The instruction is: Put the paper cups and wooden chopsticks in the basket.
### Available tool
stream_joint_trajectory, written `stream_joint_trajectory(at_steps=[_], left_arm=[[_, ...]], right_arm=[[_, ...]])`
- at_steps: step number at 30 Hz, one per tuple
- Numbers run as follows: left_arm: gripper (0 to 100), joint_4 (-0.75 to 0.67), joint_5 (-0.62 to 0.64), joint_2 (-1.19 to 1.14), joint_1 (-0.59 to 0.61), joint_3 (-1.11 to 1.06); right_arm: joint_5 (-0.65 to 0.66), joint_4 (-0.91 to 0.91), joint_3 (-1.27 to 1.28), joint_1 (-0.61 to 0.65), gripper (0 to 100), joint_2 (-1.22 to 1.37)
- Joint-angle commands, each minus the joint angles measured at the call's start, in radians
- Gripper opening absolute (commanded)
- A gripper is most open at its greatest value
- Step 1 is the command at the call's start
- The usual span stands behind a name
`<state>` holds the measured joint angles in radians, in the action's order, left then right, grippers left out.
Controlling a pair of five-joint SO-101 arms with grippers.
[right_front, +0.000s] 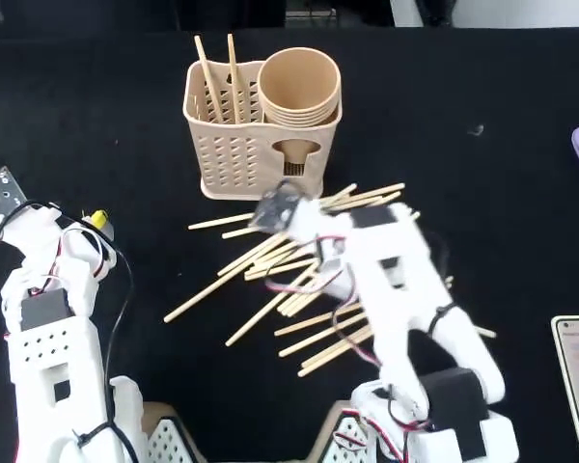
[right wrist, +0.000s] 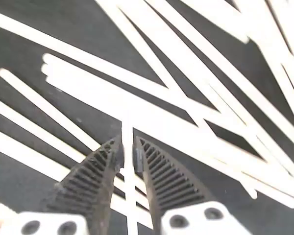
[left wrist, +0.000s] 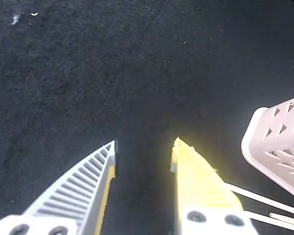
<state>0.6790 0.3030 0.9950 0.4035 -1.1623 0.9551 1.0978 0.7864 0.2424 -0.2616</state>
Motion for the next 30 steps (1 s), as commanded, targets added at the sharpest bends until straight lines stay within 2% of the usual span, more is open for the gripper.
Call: stream_joint_trajectory(at_steps=[1, 4, 5, 12, 16, 22, 30], left_arm=[[19, -0.017, 0.000, 0.018, -0.005, 0.010], [19, -0.017, 0.000, 0.018, -0.005, 0.010], [19, -0.017, 0.000, 0.018, -0.005, 0.010], [19, -0.017, -0.002, 0.018, -0.005, 0.010], [19, -0.049, -0.002, 0.018, -0.005, -0.002], [19, -0.144, -0.066, 0.018, -0.004, -0.058], [19, -0.144, -0.066, 0.020, -0.004, -0.059]], right_arm=[[-0.017, 0.009, 0.005, 0.054, 11.5, -0.051], [-0.040, 0.060, 0.005, 0.058, 25.8, -0.056], [-0.020, 0.077, 0.007, 0.058, 27.8, -0.056], [0.215, 0.270, 0.019, 0.055, 22.7, -0.056], [0.321, 0.281, 0.084, 0.054, 22.7, -0.056], [0.328, 0.149, 0.165, 0.044, 28.0, -0.050], [0.328, -0.104, 0.331, 0.029, 27.8, -0.053]])
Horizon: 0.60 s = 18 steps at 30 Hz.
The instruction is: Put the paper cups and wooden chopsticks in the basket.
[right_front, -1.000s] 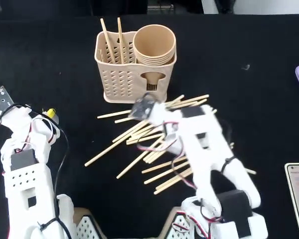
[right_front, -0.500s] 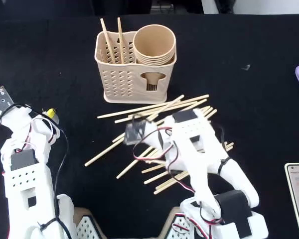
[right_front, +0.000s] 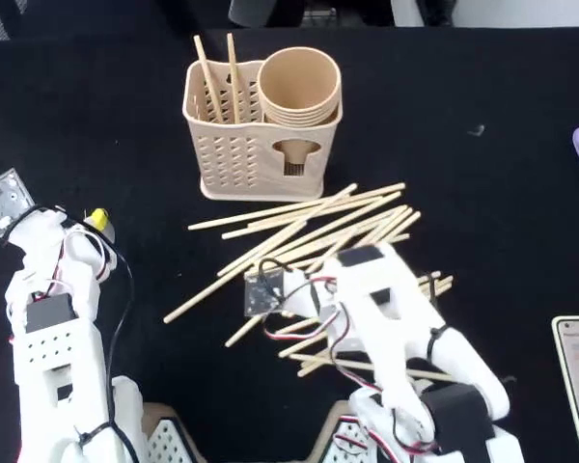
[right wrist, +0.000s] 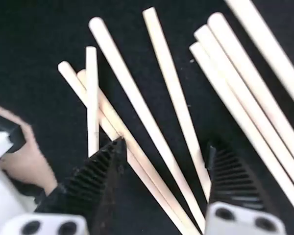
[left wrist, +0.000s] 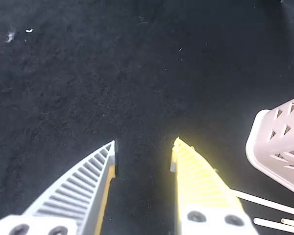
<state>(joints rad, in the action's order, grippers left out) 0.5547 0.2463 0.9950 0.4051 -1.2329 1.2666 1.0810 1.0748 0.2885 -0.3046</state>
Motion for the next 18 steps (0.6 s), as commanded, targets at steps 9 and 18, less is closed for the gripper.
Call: stream_joint_trajectory(at_steps=[9, 18], left_arm=[[19, -0.025, -0.011, 0.020, -0.005, 0.012], [19, -0.023, -0.012, 0.020, -0.005, 0.012]], right_arm=[[-0.078, -0.035, -0.082, -0.130, 2.1, -0.013], [-0.118, 0.028, -0.214, -0.143, 2.5, -0.013]])
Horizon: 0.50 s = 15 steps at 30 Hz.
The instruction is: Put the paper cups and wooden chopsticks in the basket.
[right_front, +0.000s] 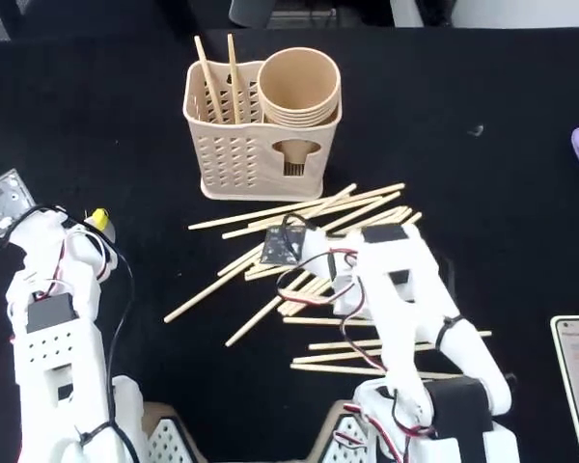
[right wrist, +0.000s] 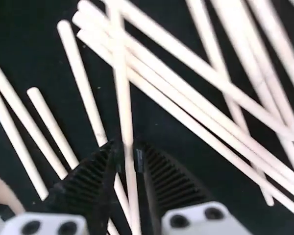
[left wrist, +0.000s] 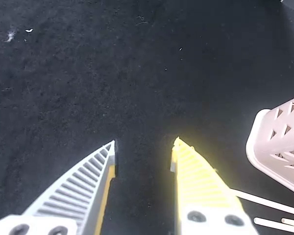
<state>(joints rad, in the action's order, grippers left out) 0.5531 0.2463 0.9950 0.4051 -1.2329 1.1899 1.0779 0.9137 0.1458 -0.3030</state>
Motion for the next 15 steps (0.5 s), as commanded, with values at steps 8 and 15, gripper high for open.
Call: stream_joint_trajectory(at_steps=[8, 15], left_arm=[[19, -0.023, -0.012, 0.020, -0.007, 0.012], [19, -0.025, -0.014, 0.020, -0.007, 0.015]], right_arm=[[0.031, 0.272, -0.073, 0.005, 27.1, -0.097], [0.201, 0.425, 0.131, 0.066, 31.0, -0.427]])
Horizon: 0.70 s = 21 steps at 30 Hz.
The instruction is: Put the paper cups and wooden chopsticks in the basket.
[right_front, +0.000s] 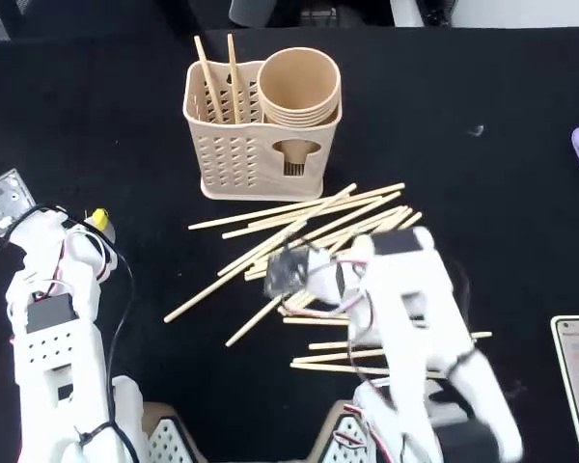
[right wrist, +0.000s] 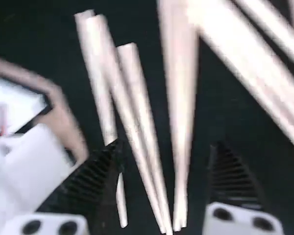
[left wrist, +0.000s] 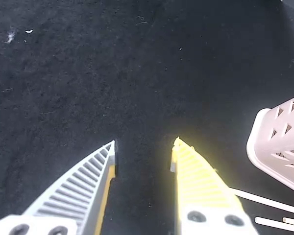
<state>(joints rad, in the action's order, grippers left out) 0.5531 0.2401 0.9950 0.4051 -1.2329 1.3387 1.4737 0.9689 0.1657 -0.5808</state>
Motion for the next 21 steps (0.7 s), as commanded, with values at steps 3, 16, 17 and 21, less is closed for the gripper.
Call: stream_joint_trajectory(at_steps=[3, 16, 17, 21], left_arm=[[19, -0.025, -0.008, 0.020, -0.007, 0.012], [19, -0.025, -0.008, 0.020, -0.007, 0.010], [19, -0.025, -0.008, 0.020, -0.007, 0.010], [19, -0.025, -0.008, 0.020, -0.007, 0.010]], right_arm=[[0.011, -0.046, 0.197, 0.144, 34.8, -0.266], [-0.382, -0.230, 0.311, 0.531, 35.4, -0.302], [-0.382, -0.247, 0.321, 0.531, 35.4, -0.283], [-0.384, -0.356, 0.367, 0.516, 35.4, -0.156]])
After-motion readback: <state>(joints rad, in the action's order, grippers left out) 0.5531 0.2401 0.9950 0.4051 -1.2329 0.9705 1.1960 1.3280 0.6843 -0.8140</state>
